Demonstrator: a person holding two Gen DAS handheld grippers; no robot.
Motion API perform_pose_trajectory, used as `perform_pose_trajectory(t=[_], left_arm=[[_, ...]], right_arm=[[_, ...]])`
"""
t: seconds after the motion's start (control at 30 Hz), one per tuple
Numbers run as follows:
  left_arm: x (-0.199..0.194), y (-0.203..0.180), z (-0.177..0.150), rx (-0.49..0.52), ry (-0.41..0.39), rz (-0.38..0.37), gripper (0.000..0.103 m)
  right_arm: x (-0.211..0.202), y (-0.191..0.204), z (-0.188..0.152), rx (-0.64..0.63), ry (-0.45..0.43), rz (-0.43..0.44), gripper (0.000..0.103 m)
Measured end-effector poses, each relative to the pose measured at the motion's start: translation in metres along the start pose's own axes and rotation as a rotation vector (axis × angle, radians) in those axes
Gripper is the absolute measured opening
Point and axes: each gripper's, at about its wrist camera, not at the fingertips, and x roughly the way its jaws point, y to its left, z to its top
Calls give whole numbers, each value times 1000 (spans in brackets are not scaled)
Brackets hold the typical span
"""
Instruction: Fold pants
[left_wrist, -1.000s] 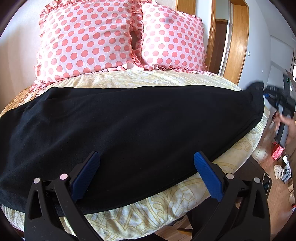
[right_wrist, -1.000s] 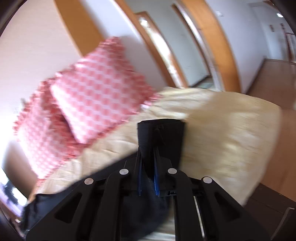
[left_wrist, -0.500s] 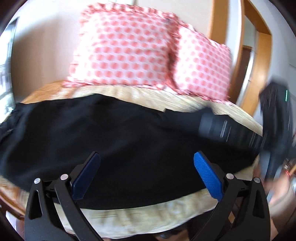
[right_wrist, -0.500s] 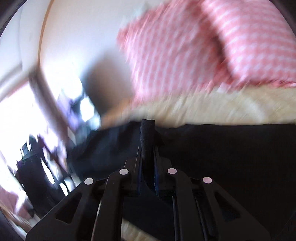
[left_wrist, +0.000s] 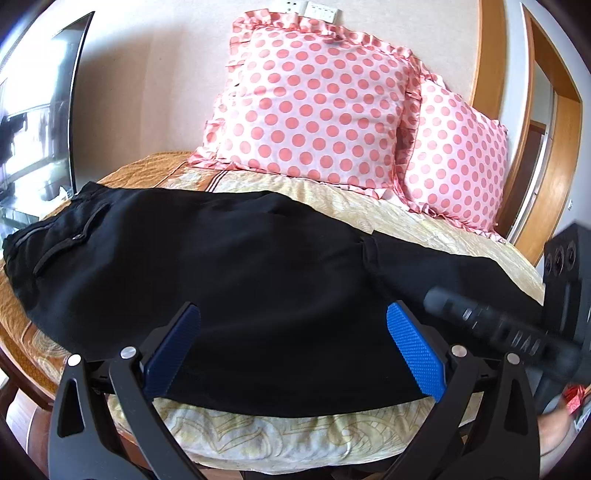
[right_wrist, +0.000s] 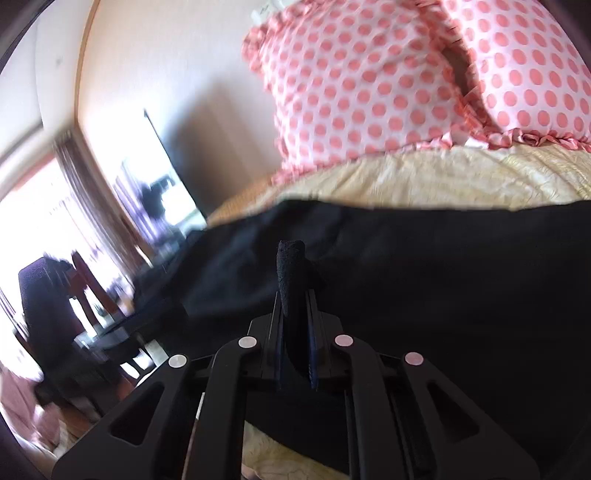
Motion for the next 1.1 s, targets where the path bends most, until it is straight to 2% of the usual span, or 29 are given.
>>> perform_pose_trajectory(t=[0.07, 0.13, 0.2, 0.3, 0.37, 0.47, 0.5, 0.53, 0.6, 0.67, 0.7, 0.8, 0.9, 0.97, 1.1], left_arm=[[-1, 4, -1, 1, 1, 21, 101], [-2, 8, -2, -8, 2, 37, 101], [-1, 12, -2, -24, 1, 44, 101], [-1, 20, -2, -51, 9, 57, 101], [-3, 23, -3, -55, 7, 67, 101], [-3, 27, -4, -51, 9, 85, 101], [-4, 28, -4, -47, 9, 91, 101], [-5, 29, -4, -43, 8, 97, 101], [-8, 31, -3, -35, 2, 109, 101], [-12, 33, -2, -28, -15, 128, 101], [-13, 35, -2, -28, -22, 135, 101], [-18, 42, -1, -47, -35, 153, 101], [-21, 55, 0, -97, -33, 168, 101], [-24, 67, 1, -133, -24, 172, 101], [-32, 97, 5, -196, -3, 197, 101]], right_arm=[[-4, 0, 2, 53, -50, 47, 10], [-5, 6, 5, 44, -86, 50, 10], [9, 15, 2, -16, -48, 30, 10], [26, 16, -12, -5, 22, 7, 11], [27, 19, -18, -29, 24, -12, 11], [24, 34, -26, -155, 25, -75, 15], [23, 39, -28, -196, 24, -81, 25], [19, 48, -31, -253, 33, -79, 43], [16, 59, -33, -302, 57, -53, 64], [5, 65, -29, -311, 29, -14, 64], [-1, 65, -25, -310, 3, -26, 64], [2, 57, -4, -298, -41, -150, 64], [21, 47, 4, -280, 11, -254, 63], [41, 43, 1, -280, 99, -279, 63], [35, 52, -16, -343, 89, -285, 62]])
